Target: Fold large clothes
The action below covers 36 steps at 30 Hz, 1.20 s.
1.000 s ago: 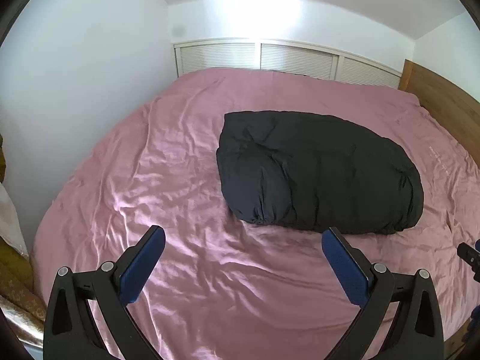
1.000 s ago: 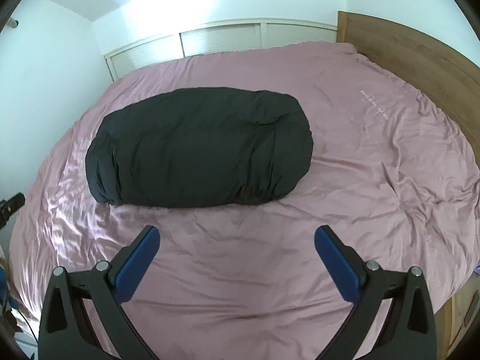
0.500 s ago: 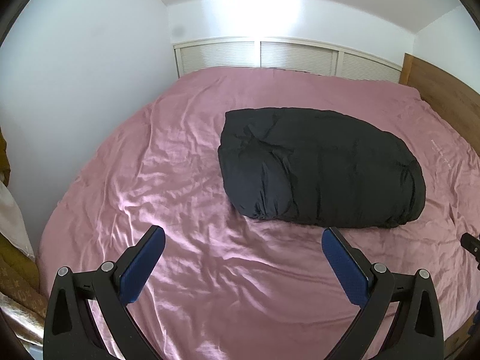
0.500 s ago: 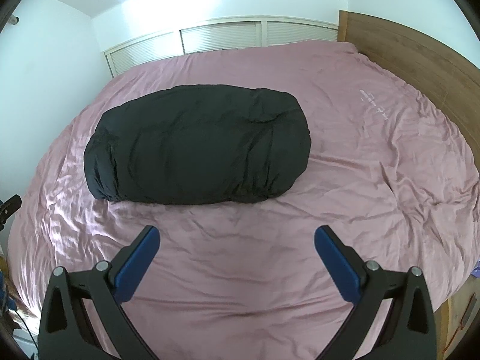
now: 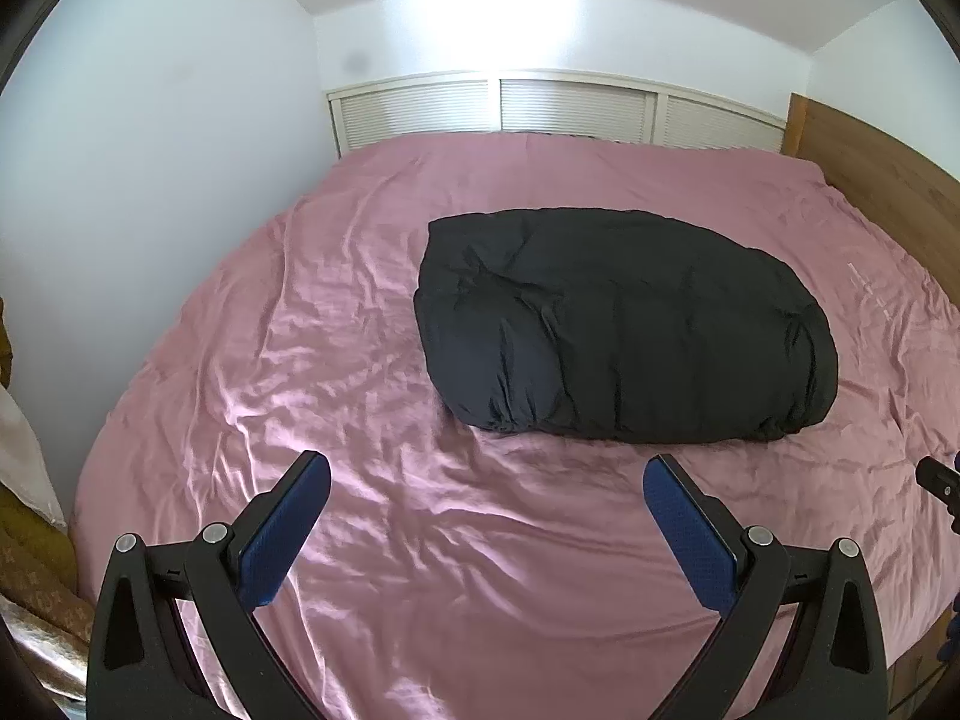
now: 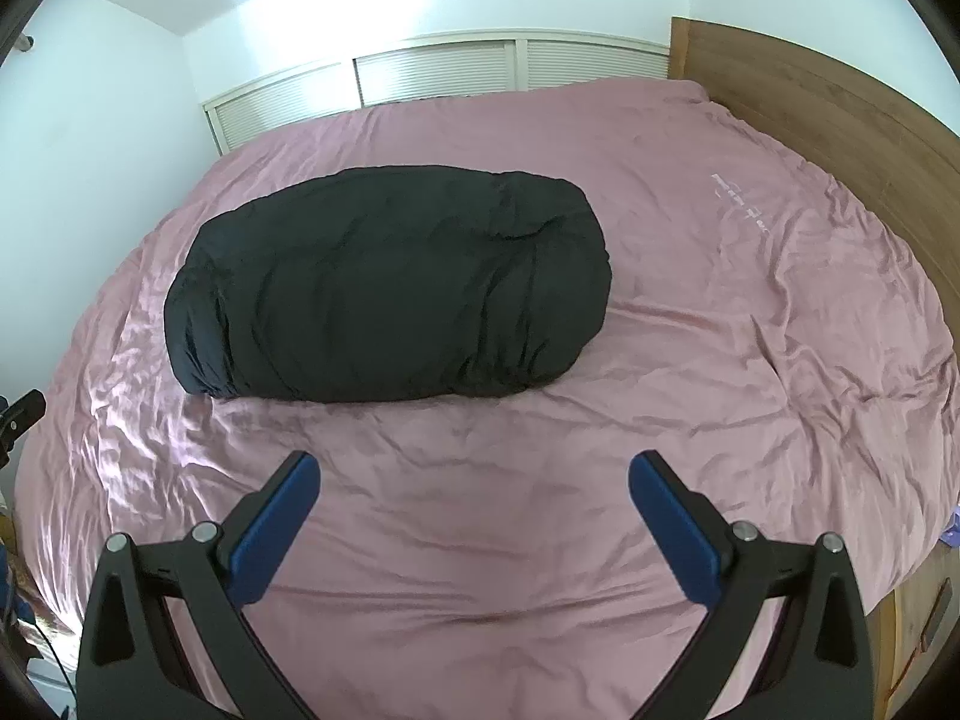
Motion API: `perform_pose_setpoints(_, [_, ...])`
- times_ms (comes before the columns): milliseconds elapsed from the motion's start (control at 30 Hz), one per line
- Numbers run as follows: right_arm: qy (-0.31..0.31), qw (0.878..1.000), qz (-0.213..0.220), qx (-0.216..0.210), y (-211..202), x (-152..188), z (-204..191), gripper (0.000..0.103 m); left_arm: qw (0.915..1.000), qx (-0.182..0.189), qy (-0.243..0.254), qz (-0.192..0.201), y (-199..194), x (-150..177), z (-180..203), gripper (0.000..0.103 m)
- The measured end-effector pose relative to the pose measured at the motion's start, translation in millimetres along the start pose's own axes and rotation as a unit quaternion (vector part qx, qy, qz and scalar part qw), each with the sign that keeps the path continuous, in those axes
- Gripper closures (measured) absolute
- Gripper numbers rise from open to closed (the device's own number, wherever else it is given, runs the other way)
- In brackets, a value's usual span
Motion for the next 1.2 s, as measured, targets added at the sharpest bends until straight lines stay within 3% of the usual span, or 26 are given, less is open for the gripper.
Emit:
perform_pose_setpoints(833, [-0.005, 1.000, -0.012, 0.011, 6, -1, 2, 0.000, 0.9996, 0.005, 0.007, -0.026, 15, -2, 8, 0.001])
perform_pose_setpoints(1200, [-0.013, 1.000, 0.000, 0.002, -11, -14, -2, 0.000, 0.9996, -0.010, 0.016, -0.019, -8, -26, 9, 0.001])
Point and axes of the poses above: each gripper's, at about its wrist camera, not at the fingertips, and y roughly the way its jaws point, z to its right, x to its underside, the point moved 1 cm from there along y, roughly the way its jaws point, and after that the axes turned 2 degrees about x, right-handed, at the moved point
